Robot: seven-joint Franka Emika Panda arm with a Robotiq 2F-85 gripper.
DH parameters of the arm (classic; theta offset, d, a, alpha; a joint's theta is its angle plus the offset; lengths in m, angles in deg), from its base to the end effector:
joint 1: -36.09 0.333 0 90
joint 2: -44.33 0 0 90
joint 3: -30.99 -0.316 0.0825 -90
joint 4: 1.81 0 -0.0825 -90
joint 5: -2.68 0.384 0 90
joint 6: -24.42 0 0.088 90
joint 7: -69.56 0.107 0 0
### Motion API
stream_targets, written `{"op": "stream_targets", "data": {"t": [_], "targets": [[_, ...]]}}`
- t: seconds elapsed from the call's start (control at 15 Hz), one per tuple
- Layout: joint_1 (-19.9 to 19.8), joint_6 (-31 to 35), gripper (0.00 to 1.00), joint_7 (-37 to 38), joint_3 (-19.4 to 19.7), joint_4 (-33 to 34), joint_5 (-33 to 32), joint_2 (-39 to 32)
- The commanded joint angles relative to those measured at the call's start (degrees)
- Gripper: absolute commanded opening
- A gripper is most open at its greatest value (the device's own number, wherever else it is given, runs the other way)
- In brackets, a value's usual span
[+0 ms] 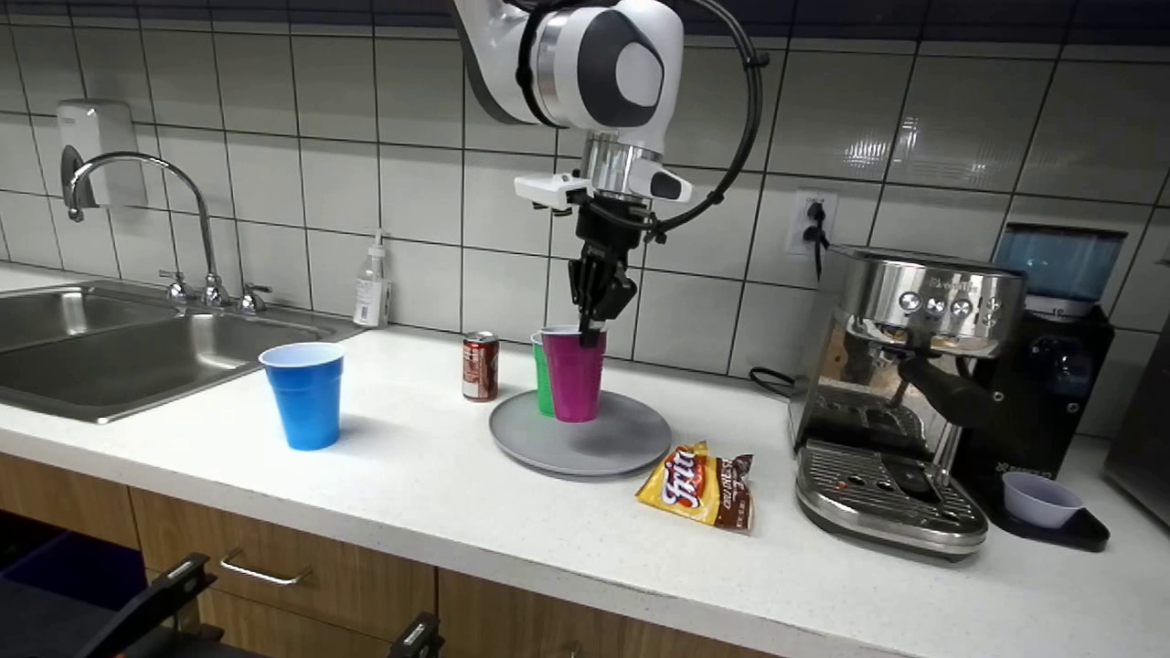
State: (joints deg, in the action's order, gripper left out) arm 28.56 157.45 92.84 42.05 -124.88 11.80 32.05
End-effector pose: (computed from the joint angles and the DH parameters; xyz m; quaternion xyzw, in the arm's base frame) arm 0.5323 -0.1748 0.3008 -0.9128 0.4065 0.0187 0.0360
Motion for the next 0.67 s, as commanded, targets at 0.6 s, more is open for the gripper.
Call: {"op": "stream_targets", "data": {"t": [0.6], "targets": [[-2.99,-1.87,0.01,-1.17,0.64,16.91,0.96,-14.16]]}}
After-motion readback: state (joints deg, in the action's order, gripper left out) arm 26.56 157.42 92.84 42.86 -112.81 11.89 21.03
